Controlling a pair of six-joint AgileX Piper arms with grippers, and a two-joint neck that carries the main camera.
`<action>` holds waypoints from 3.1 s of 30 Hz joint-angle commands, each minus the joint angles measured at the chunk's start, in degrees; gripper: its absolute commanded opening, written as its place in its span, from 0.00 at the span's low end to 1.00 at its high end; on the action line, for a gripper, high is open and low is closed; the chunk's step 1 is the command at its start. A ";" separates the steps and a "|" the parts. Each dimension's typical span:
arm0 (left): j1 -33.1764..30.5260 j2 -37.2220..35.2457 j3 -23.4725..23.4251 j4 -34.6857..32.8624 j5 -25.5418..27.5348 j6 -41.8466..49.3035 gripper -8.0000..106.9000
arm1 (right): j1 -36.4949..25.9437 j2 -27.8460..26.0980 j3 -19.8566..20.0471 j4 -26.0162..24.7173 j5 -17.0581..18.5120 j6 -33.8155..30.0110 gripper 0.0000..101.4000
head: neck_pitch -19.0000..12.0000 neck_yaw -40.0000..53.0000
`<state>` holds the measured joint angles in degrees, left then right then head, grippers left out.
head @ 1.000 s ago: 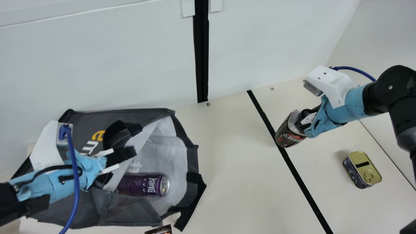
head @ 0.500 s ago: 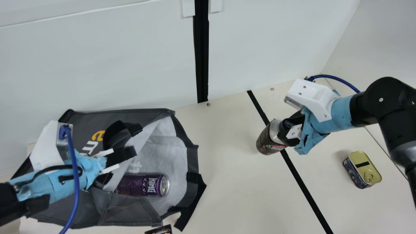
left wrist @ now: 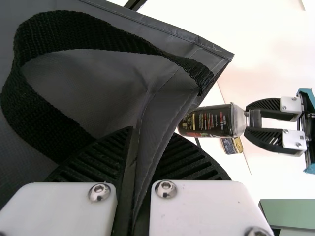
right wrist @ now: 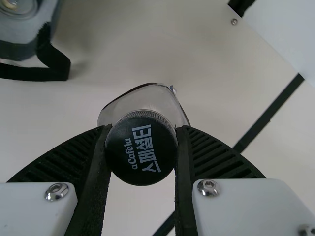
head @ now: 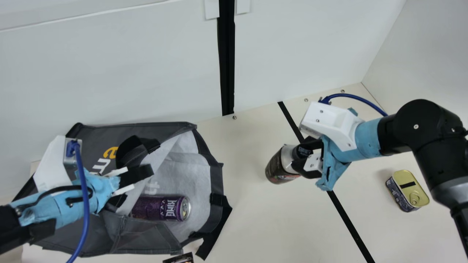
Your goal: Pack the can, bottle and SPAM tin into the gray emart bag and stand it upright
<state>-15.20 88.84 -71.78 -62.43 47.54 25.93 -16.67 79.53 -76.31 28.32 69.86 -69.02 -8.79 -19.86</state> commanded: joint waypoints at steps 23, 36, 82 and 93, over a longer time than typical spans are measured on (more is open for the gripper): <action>0.00 0.00 0.00 0.00 0.00 0.00 0.00 | 12.10 -4.78 -2.49 7.37 0.04 9.23 0.00 | -1.21 -0.14; 0.00 0.00 0.00 0.00 0.00 0.00 0.00 | 19.57 -6.37 -8.32 9.95 0.04 16.77 0.00 | -1.21 -0.14; 0.00 0.00 0.00 0.00 0.00 0.00 0.00 | 23.12 -2.43 -9.20 15.99 0.04 18.23 0.00 | -1.21 -0.14; 0.00 0.00 0.00 0.00 0.00 0.00 0.00 | 21.64 0.53 -8.63 15.91 0.04 15.11 0.00 | -1.21 -0.14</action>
<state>-15.20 88.84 -71.78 -62.43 47.54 25.93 4.94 79.92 -85.00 44.27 69.72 -53.67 -8.79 -19.86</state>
